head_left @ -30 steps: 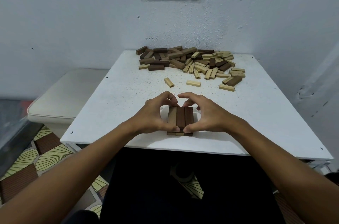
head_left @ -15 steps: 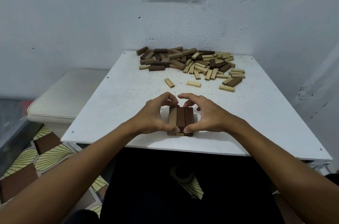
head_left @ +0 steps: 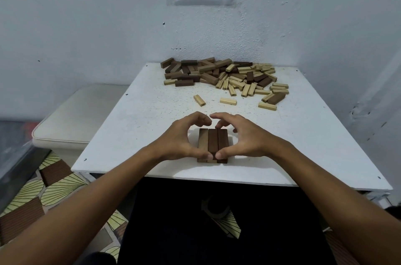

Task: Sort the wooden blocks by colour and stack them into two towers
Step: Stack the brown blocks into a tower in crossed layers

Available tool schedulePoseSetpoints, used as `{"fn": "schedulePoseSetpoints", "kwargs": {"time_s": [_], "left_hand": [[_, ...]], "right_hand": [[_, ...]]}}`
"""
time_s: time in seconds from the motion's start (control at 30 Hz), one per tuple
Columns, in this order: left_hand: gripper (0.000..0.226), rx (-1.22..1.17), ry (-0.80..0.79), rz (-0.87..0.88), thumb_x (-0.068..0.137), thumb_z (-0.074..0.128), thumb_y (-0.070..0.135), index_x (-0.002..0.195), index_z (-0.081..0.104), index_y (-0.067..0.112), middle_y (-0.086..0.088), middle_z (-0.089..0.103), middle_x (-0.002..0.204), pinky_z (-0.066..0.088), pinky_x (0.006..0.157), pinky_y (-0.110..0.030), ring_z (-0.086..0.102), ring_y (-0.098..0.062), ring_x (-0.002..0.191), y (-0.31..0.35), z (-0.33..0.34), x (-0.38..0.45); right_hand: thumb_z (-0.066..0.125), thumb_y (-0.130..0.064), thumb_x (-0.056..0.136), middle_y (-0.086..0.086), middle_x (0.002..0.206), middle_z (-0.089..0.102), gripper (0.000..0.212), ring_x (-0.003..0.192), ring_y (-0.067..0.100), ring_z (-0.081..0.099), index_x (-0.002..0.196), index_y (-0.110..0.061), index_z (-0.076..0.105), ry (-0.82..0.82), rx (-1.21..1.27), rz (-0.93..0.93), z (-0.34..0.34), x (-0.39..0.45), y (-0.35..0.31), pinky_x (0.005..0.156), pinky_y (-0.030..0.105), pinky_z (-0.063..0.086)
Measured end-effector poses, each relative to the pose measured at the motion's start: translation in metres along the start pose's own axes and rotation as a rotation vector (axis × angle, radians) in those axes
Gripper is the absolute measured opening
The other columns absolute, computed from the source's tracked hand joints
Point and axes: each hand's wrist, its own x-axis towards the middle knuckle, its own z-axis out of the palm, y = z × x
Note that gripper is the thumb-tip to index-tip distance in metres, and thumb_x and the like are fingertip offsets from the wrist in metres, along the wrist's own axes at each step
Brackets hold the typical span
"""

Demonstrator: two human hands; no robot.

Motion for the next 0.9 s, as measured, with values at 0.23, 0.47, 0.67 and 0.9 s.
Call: {"fn": "schedulePoseSetpoints", "kwargs": {"time_s": [0.23,0.47,0.67,0.9], "left_hand": [[0.060,-0.019,0.050,-0.047,0.068,0.063,0.067,0.117,0.058,0.032,0.019,0.062,0.117,0.045,0.094,-0.026,0.055,0.006,0.110,0.001,-0.014,0.016],[0.045,0.031,0.032,-0.043,0.078,0.059,0.057,0.114,0.060,0.029,0.013,0.062,0.116,0.044,0.086,-0.021,0.056,-0.002,0.109,-0.004,-0.014,0.064],[0.034,0.143,0.004,0.023,0.088,0.064,0.043,0.116,0.061,0.023,0.010,0.061,0.116,0.039,0.079,-0.011,0.054,-0.001,0.104,-0.010,-0.012,0.131],[0.035,0.337,-0.038,0.115,0.093,0.061,0.035,0.125,0.060,0.021,0.002,0.060,0.127,0.038,0.090,-0.028,0.050,-0.014,0.121,-0.013,0.005,0.231]], "right_hand": [[0.068,-0.050,0.073,-0.007,0.125,0.055,0.074,0.119,0.008,0.047,0.141,-0.037,0.041,0.077,0.106,0.012,-0.014,0.003,0.006,0.093,0.026,0.039],[0.075,-0.039,0.081,-0.007,0.124,0.057,0.066,0.119,0.011,0.048,0.140,-0.034,0.044,0.139,0.080,0.060,-0.038,0.020,0.033,0.096,0.031,0.043],[0.076,-0.035,0.082,-0.007,0.122,0.057,0.064,0.118,0.009,0.048,0.139,-0.032,0.047,0.195,0.081,0.131,-0.077,0.042,0.071,0.095,0.028,0.041],[0.077,-0.033,0.081,-0.005,0.119,0.057,0.057,0.105,0.011,0.058,0.133,-0.028,0.055,0.353,0.012,0.220,-0.126,0.055,0.127,0.091,0.031,0.048]]}}
